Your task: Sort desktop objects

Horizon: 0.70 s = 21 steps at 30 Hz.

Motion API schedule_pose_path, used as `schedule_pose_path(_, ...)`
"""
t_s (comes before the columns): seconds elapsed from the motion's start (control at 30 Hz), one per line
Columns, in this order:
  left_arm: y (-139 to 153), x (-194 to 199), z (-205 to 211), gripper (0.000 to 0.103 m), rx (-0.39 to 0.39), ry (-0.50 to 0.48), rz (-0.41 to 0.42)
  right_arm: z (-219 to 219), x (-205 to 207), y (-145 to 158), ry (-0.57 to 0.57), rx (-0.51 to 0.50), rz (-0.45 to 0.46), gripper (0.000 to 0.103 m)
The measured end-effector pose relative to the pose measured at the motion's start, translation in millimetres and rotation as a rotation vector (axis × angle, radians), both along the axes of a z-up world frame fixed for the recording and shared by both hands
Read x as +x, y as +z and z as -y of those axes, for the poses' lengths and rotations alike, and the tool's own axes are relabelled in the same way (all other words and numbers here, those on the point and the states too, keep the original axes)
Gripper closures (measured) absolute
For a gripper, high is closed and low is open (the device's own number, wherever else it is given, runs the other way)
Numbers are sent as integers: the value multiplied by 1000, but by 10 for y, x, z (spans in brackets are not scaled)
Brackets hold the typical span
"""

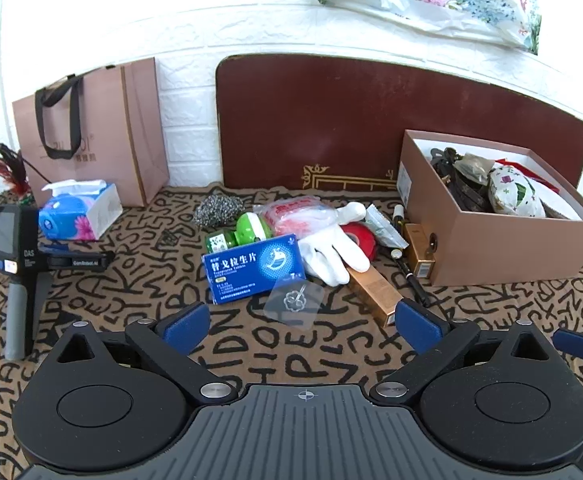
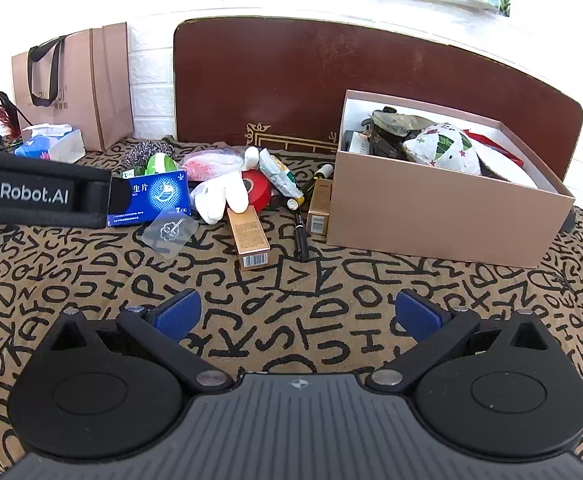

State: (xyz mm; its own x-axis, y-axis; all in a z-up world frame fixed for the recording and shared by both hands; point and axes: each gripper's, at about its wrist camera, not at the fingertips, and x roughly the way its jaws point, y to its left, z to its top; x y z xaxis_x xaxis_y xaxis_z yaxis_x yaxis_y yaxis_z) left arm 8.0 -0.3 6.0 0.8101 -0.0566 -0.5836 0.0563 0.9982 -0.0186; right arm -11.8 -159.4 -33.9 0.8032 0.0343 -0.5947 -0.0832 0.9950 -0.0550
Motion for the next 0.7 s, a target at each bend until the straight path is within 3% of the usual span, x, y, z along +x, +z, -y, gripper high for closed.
schedule_pose_path(0.7,-113,178,0,0,0,4,-56,-28,63,-121,26,5,-34,0)
